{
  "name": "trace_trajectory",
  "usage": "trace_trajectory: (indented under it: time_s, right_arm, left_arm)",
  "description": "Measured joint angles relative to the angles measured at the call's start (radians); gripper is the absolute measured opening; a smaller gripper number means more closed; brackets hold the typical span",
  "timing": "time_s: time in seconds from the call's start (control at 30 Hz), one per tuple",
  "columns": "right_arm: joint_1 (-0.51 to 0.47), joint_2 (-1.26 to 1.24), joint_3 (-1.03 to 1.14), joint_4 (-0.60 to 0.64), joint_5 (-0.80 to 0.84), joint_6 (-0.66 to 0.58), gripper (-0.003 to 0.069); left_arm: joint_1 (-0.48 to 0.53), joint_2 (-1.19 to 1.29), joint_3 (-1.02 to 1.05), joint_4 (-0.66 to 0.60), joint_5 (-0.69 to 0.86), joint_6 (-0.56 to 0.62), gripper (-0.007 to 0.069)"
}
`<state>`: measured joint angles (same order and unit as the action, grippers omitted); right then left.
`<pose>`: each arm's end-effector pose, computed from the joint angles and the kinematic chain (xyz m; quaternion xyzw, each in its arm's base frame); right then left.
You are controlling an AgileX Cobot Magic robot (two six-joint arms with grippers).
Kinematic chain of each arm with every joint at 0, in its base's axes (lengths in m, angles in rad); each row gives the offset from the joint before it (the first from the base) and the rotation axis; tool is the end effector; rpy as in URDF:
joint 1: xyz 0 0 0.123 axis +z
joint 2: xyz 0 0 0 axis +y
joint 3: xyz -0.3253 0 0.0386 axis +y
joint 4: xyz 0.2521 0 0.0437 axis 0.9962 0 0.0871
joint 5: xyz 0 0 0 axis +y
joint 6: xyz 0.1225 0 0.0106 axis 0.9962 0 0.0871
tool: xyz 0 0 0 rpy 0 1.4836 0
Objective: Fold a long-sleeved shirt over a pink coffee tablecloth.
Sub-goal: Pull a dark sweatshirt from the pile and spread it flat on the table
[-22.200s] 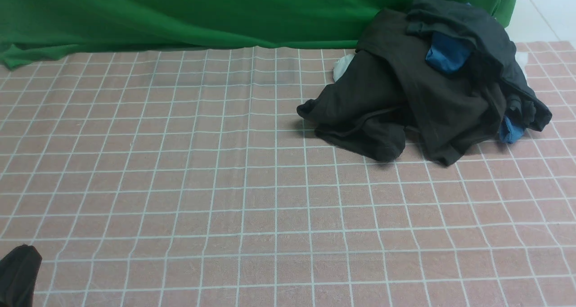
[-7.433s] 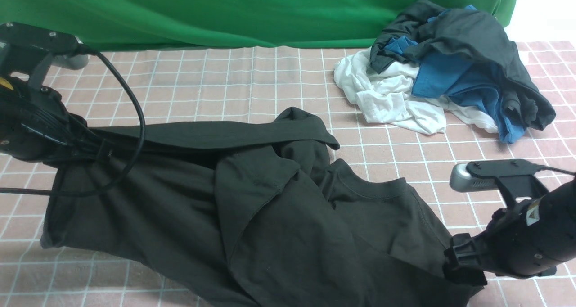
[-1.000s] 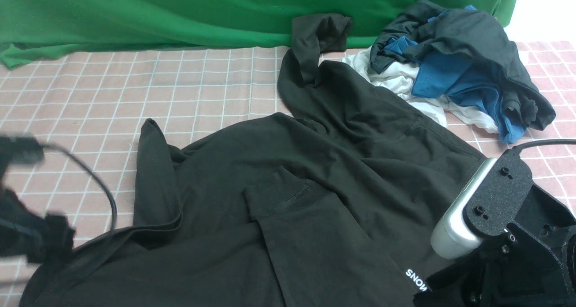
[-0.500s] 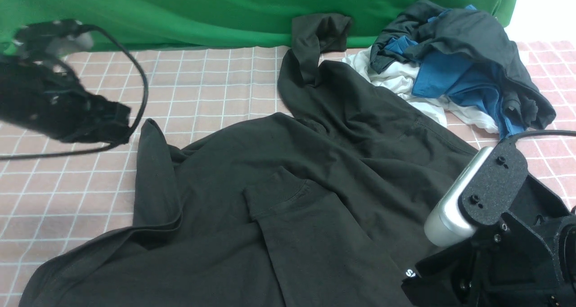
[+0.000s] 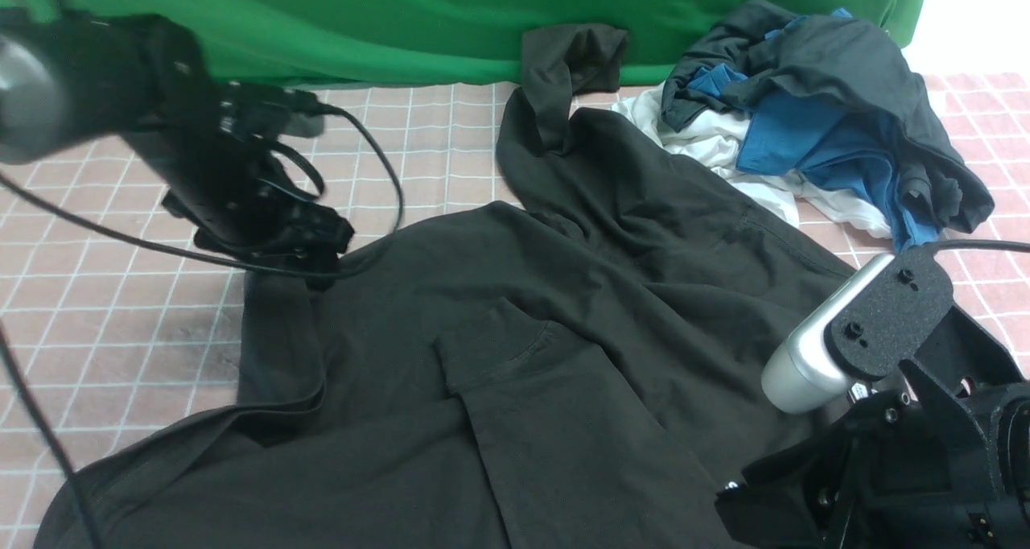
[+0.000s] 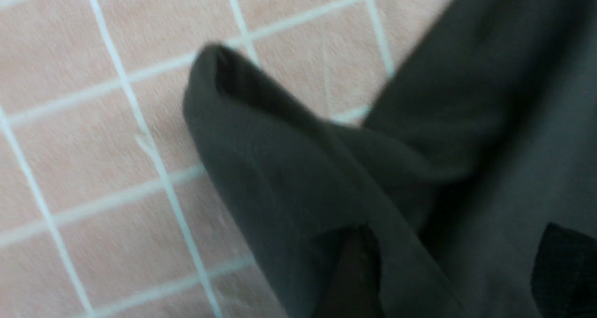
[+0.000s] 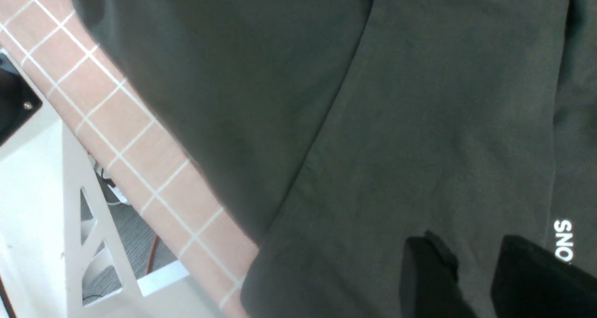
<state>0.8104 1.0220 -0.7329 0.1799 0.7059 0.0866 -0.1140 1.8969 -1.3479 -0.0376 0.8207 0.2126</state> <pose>0.1228 0.1498 0.2950 -0.2907 0.8969 0.2103 0.2585 0.4104 -0.0504 0.2067 0.1503 0.9780 -0.0084 0.1442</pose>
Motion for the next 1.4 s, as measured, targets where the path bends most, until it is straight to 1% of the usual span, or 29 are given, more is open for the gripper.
trace_trajectory:
  time_s: [0.1, 0.13, 0.2, 0.3, 0.33, 0.37, 0.4, 0.43, 0.53, 0.6, 0.63, 0.67, 0.7, 0.73, 0.77, 0.83, 0.97, 1.07, 1.23, 1.33, 1.4]
  right_arm:
    - [0.000, 0.000, 0.000, 0.000, -0.003, 0.002, 0.0236]
    - [0.000, 0.000, 0.000, 0.000, -0.003, 0.002, 0.0236]
    - [0.000, 0.000, 0.000, 0.000, -0.004, 0.004, 0.0236]
    - [0.000, 0.000, 0.000, 0.000, -0.006, 0.005, 0.0236]
    - [0.000, 0.000, 0.000, 0.000, -0.006, 0.005, 0.0236]
    - [0.000, 0.000, 0.000, 0.000, -0.007, 0.005, 0.0236]
    - [0.000, 0.000, 0.000, 0.000, -0.007, 0.005, 0.0236]
    - [0.000, 0.000, 0.000, 0.000, -0.007, 0.005, 0.0236]
    - [0.000, 0.000, 0.000, 0.000, -0.007, 0.005, 0.0236]
    - [0.000, 0.000, 0.000, 0.000, -0.009, 0.005, 0.0236]
    - [0.000, 0.000, 0.000, 0.000, -0.009, 0.005, 0.0236]
    - [0.000, 0.000, 0.000, 0.000, -0.010, 0.005, 0.0236]
    - [0.000, 0.000, 0.000, 0.000, -0.011, 0.005, 0.0236]
    - [0.000, 0.000, 0.000, 0.000, -0.018, 0.005, 0.0236]
    - [0.000, 0.000, 0.000, 0.000, -0.024, 0.005, 0.0236]
    - [0.000, 0.000, 0.000, 0.000, -0.034, 0.004, 0.0236]
    - [0.000, 0.000, 0.000, 0.000, -0.062, 0.002, 0.0236]
    - [0.000, 0.000, 0.000, 0.000, -0.068, 0.001, 0.0236]
    - [0.000, 0.006, 0.000, 0.000, -0.069, 0.000, 0.0236]
    - [0.000, 0.009, 0.000, 0.000, -0.069, -0.006, 0.0236]
    - [0.000, 0.009, 0.000, 0.000, -0.074, -0.018, 0.0236]
  left_arm:
    - [-0.016, 0.025, -0.012, 0.079, -0.045, -0.068, 0.0504]
    - [-0.016, 0.029, -0.012, 0.084, -0.046, -0.073, 0.0503]
    - [-0.014, 0.048, -0.012, 0.134, -0.057, -0.125, 0.0494]
    - [-0.014, 0.079, -0.012, 0.184, -0.057, -0.149, 0.0454]
    - [-0.014, 0.080, -0.012, 0.186, -0.057, -0.150, 0.0451]
    - [-0.014, 0.095, -0.012, 0.191, -0.057, -0.162, 0.0421]
    - [-0.014, 0.095, -0.012, 0.191, -0.057, -0.162, 0.0421]
    - [-0.014, 0.105, -0.012, 0.196, -0.055, -0.164, 0.0388]
    - [-0.014, 0.108, -0.012, 0.218, -0.050, -0.166, 0.0323]
    - [-0.014, 0.100, -0.012, 0.235, -0.038, -0.166, 0.0232]
    - [-0.014, 0.100, -0.012, 0.237, -0.036, -0.162, 0.0232]
    - [-0.014, 0.087, -0.012, 0.253, -0.028, -0.150, 0.0162]
    - [-0.014, 0.083, -0.012, 0.257, -0.026, -0.146, 0.0145]
    - [-0.014, 0.058, -0.012, 0.277, -0.026, -0.128, 0.0071]
    - [-0.014, 0.046, -0.012, 0.295, -0.026, -0.123, 0.0051]
    - [-0.014, 0.020, -0.014, 0.328, -0.027, -0.112, 0.0034]
    - [-0.007, -0.022, -0.053, 0.425, -0.026, -0.077, 0.0032]
    - [0.018, -0.035, -0.099, 0.459, -0.035, -0.034, 0.0032]
    - [0.095, -0.039, -0.124, 0.456, -0.070, 0.052, 0.0032]
    - [0.125, -0.035, -0.124, 0.428, -0.090, 0.062, 0.0032]
    - [0.166, -0.015, -0.125, 0.387, -0.131, 0.095, 0.0037]
